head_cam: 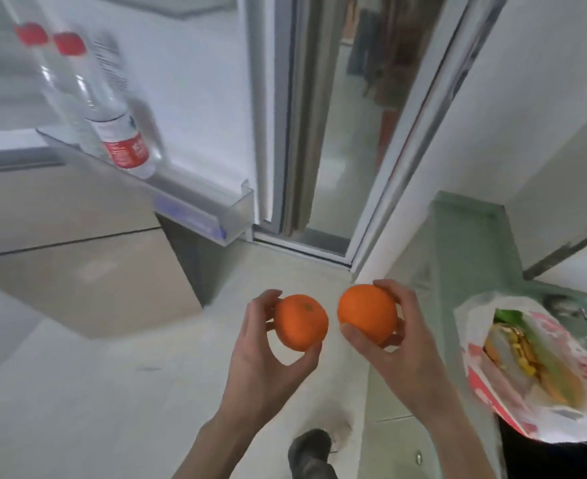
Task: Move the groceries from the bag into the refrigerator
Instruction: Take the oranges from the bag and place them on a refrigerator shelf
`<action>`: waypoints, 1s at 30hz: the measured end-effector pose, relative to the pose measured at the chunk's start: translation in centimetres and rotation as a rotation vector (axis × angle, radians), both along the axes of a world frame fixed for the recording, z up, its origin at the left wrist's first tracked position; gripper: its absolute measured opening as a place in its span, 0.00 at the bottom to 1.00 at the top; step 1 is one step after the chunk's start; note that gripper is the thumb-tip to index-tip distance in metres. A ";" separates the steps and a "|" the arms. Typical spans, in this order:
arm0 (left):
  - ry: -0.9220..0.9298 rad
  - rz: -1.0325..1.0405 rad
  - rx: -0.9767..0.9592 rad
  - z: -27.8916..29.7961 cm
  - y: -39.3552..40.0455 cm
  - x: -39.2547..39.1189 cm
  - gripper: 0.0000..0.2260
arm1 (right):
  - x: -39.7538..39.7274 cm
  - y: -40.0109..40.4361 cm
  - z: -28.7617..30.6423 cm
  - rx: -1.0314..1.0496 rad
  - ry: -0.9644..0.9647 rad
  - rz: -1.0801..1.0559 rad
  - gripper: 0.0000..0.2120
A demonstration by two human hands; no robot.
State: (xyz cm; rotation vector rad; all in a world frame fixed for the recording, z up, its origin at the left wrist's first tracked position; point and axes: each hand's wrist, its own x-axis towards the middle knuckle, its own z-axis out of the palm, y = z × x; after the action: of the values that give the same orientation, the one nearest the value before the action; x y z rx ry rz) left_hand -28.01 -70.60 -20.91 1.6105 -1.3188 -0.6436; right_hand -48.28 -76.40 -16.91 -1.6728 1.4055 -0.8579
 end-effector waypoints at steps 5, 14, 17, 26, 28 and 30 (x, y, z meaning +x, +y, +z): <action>-0.057 0.186 -0.072 1.1 5.6 6.3 0.34 | 7.0 1.7 0.3 -0.023 -0.101 0.199 0.37; -0.026 0.483 -0.161 2.6 12.6 14.0 0.31 | 18.4 4.1 2.4 0.120 -0.323 0.469 0.27; -0.010 0.554 -0.185 3.1 13.7 16.0 0.31 | 21.7 4.4 2.7 0.203 -0.373 0.550 0.28; 0.022 0.708 -0.211 4.5 12.4 23.0 0.30 | 30.7 3.0 2.2 0.290 -0.389 0.739 0.35; 0.006 0.728 -0.208 4.6 11.1 25.0 0.30 | 33.1 1.9 2.3 0.270 -0.396 0.727 0.38; -0.001 0.741 -0.212 4.6 9.7 27.2 0.30 | 35.5 0.6 2.2 0.234 -0.401 0.714 0.37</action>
State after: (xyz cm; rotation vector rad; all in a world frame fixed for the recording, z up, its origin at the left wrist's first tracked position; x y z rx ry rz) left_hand -0.85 -60.89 -16.28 1.7522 -0.6694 -0.0456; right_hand -12.78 -75.83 -14.69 -1.5448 0.5410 -0.5402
